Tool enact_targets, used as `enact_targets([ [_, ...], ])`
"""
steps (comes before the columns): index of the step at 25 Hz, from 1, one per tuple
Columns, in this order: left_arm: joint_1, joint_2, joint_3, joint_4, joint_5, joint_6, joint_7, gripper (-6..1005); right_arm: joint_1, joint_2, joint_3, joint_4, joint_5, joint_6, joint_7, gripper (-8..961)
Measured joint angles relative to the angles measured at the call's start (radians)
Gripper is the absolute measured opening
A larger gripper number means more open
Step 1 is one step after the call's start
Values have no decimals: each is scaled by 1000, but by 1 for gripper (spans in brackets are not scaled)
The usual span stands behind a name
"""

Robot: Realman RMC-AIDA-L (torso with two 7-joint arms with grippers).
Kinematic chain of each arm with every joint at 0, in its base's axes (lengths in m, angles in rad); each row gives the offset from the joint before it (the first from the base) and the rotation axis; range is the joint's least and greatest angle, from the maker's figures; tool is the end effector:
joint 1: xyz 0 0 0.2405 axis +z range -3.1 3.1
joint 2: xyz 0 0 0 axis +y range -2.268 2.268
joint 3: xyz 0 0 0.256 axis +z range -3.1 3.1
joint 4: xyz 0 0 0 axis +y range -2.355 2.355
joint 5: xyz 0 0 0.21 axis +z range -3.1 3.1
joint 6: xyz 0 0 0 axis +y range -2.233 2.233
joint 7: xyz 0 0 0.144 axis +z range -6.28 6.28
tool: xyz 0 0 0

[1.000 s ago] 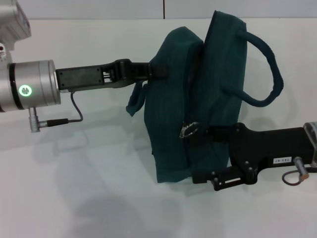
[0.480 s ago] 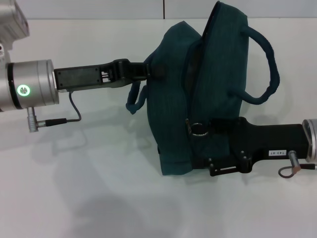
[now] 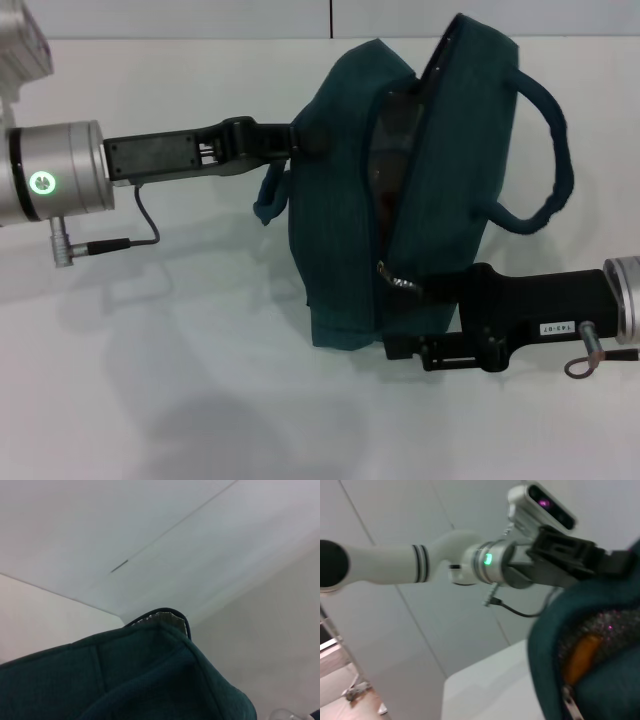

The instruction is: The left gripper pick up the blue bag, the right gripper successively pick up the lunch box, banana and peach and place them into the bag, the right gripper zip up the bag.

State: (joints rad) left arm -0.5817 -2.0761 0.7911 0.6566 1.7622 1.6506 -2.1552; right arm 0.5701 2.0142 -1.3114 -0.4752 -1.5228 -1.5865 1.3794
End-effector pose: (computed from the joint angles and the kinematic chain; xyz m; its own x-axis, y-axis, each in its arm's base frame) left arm -0.2088 0.3406 0.0059 0.2832 0.8157 0.5045 0.7483 -0.5170 0.4157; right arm 0.2192 0.3005 -0.0493 0.7820 -0.3844 -0.4906 -0.3289 -0.9231 0.1992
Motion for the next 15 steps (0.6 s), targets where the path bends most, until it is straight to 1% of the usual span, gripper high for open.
enact_targets([
  [4, 2, 1, -1, 0, 0, 1, 0, 56, -8, -1, 1, 0, 1, 22, 25, 579],
  [12, 1, -1, -1, 0, -1, 2, 0, 56, -13, 3, -1, -7, 6, 38, 11, 581],
  [15, 1, -3, -1, 0, -1, 4, 0, 56, -4, 8, -6, -10, 7, 35, 0, 562],
])
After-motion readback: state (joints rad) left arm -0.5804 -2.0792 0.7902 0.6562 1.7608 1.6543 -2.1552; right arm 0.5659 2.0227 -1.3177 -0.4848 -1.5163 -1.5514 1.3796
